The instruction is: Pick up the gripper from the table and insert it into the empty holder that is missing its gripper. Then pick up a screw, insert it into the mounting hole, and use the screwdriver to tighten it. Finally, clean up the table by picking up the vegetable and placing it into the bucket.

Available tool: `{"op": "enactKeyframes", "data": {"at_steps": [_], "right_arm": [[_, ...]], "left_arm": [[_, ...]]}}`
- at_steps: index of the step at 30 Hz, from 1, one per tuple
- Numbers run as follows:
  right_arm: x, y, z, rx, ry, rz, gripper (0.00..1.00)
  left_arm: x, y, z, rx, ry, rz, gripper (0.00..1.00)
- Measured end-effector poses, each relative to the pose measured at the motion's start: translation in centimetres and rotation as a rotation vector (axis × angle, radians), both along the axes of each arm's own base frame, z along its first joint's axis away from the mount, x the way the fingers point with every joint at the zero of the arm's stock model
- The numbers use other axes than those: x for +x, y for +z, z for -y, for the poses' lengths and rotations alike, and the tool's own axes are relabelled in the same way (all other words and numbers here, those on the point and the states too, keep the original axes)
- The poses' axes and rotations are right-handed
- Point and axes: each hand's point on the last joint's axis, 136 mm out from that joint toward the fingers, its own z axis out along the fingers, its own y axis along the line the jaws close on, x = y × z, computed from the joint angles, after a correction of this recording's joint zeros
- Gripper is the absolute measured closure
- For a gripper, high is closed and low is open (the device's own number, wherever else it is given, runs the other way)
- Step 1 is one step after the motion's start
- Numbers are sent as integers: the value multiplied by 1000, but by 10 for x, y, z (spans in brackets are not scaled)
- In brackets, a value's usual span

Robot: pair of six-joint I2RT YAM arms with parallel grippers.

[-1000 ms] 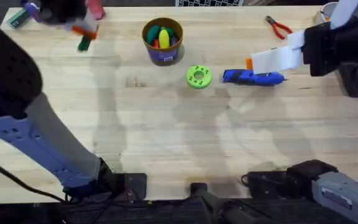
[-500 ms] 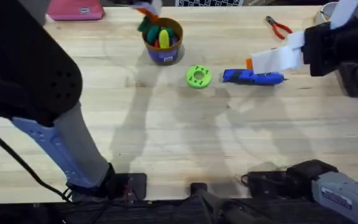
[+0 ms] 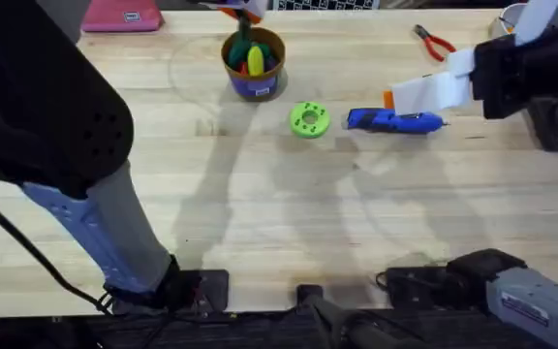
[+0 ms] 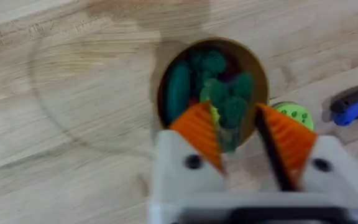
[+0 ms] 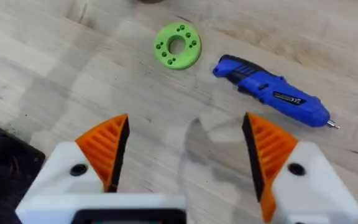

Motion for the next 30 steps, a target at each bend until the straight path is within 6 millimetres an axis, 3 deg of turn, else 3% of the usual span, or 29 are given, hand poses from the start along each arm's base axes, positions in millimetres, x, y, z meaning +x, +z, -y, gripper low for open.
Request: {"op": "enactKeyframes", "data": {"at_steps": [4,5,20,23,30], "right_arm": [[0,0,0,0,0,0,8],[0,0,0,0,-1,0,7],[0,0,0,2,-2,-1,8],[0,0,0,2,-2,-1,8],[-1,0,0,1,-2,-4,7]], "left_arm": [[0,0,0,-2,4,-1,66],[0,0,0,-3,5,-2,29],[-5,3,-1,-2,7,-9,16],[-16,15,-4,3,9,-12,15],[-61,64,-16,16,15,39,13]]}}
